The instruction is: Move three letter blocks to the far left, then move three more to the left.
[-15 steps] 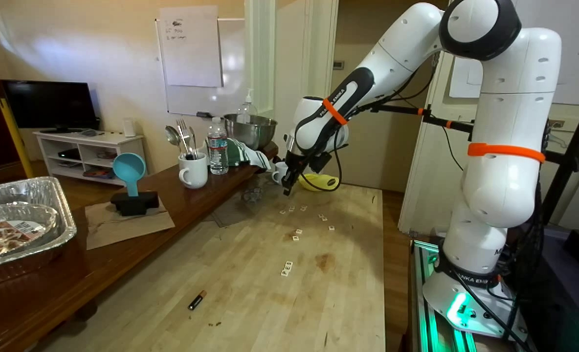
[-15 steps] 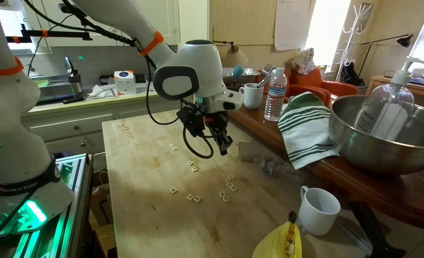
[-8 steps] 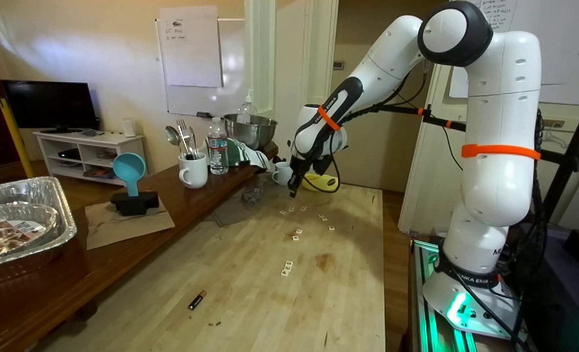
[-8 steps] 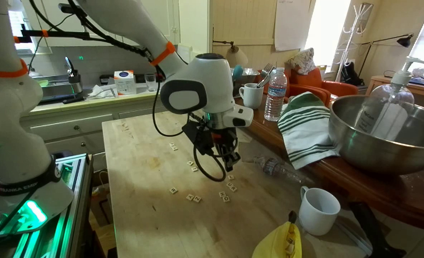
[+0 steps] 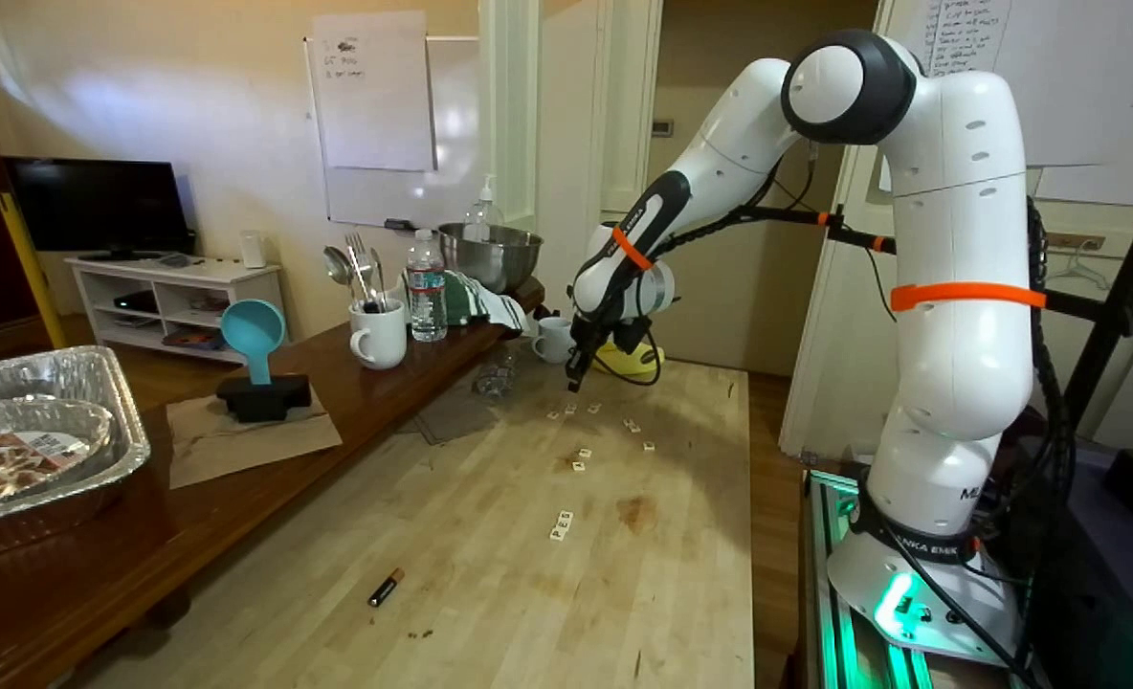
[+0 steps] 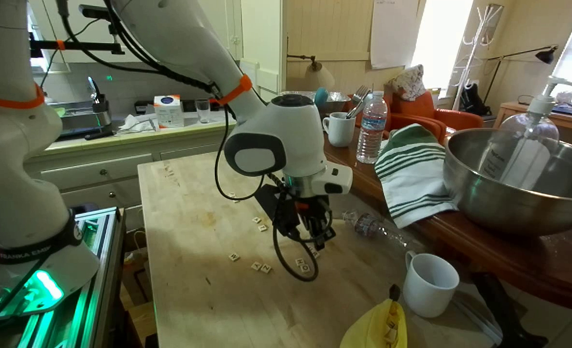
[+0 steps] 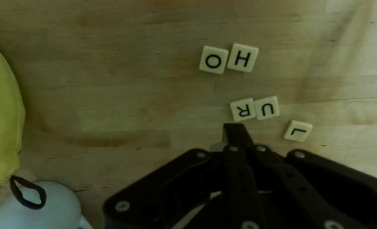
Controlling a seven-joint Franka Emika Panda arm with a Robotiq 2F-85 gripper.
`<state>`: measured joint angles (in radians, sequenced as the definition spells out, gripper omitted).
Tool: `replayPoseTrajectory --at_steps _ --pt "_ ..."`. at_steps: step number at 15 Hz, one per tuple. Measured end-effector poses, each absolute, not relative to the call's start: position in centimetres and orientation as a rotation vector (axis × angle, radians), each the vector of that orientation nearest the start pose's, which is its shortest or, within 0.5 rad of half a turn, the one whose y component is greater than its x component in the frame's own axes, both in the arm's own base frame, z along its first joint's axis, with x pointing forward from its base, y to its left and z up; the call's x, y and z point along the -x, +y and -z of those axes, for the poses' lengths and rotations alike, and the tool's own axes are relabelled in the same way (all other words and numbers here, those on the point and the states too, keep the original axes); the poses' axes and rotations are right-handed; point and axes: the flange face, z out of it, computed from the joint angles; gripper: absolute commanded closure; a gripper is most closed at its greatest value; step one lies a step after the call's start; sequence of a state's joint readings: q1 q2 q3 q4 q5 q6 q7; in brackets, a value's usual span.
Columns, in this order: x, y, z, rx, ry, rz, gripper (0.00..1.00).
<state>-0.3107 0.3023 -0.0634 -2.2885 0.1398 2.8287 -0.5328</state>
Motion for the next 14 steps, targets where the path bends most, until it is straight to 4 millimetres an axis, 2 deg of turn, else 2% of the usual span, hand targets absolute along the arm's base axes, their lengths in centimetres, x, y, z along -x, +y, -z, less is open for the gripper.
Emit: replayPoseTrajectory --at_steps 7,14 --pt "-51.9 -21.0 -22.1 3.167 -0.058 0.349 1.0" --pt "-52.1 -20.8 -21.7 3.162 -0.099 0.342 1.0"
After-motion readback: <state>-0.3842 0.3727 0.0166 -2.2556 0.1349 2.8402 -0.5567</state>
